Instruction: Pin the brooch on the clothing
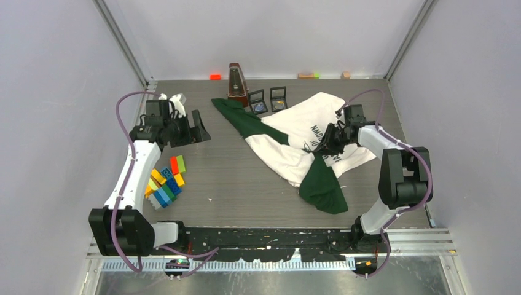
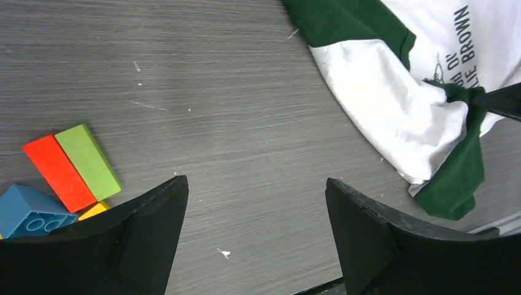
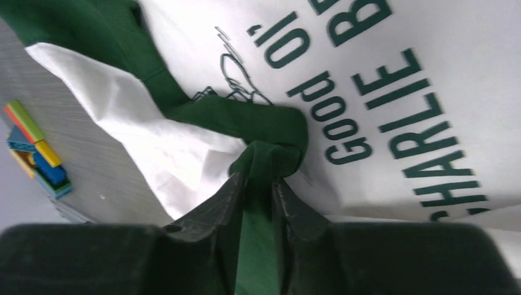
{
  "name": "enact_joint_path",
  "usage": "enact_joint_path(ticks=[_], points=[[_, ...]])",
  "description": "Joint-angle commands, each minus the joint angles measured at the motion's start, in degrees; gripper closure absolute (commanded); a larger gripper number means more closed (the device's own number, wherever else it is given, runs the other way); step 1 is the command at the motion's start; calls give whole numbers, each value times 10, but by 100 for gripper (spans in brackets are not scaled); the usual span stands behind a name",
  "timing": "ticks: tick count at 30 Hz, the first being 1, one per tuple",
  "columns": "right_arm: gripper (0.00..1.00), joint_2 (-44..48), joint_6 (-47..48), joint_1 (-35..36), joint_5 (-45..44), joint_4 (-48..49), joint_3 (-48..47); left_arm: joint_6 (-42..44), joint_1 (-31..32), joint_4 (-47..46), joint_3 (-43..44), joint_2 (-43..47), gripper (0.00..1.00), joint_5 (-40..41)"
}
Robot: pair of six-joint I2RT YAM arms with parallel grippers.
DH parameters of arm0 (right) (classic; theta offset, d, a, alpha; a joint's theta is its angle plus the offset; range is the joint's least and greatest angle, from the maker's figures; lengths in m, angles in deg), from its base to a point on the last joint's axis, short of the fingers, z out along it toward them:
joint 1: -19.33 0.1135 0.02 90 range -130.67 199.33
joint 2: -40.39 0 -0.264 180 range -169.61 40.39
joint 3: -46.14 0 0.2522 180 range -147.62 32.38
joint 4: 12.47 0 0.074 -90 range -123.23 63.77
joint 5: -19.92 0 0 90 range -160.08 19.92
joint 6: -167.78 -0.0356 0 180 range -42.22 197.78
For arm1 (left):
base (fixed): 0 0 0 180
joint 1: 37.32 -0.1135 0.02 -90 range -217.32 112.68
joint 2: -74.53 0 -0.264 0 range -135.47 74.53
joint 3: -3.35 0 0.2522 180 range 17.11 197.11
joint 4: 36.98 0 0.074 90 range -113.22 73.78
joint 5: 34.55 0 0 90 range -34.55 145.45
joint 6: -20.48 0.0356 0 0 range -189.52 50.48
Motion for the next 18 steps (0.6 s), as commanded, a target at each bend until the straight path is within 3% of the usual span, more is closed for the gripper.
enact_joint_path(ticks=[1, 2, 4, 9, 13, 18], points=[[80, 5, -1, 22, 48, 33, -13, 25, -4, -15, -6, 10, 17, 21], [91, 6, -4, 28, 48, 34, -12, 29, -4, -12, -6, 11, 19, 23], [98, 21, -9, 45, 47, 37, -8, 34, -4, -12, -9, 18, 20, 38], [99, 73, -24, 127, 40, 44, 12, 38, -4, -10, -10, 39, 23, 75], [99, 96, -70, 279, 5, 113, 48, 38, -4, -15, -17, 55, 25, 84], [99, 18, -103, 419, -10, 190, 28, 38, -4, -15, -18, 62, 28, 90]])
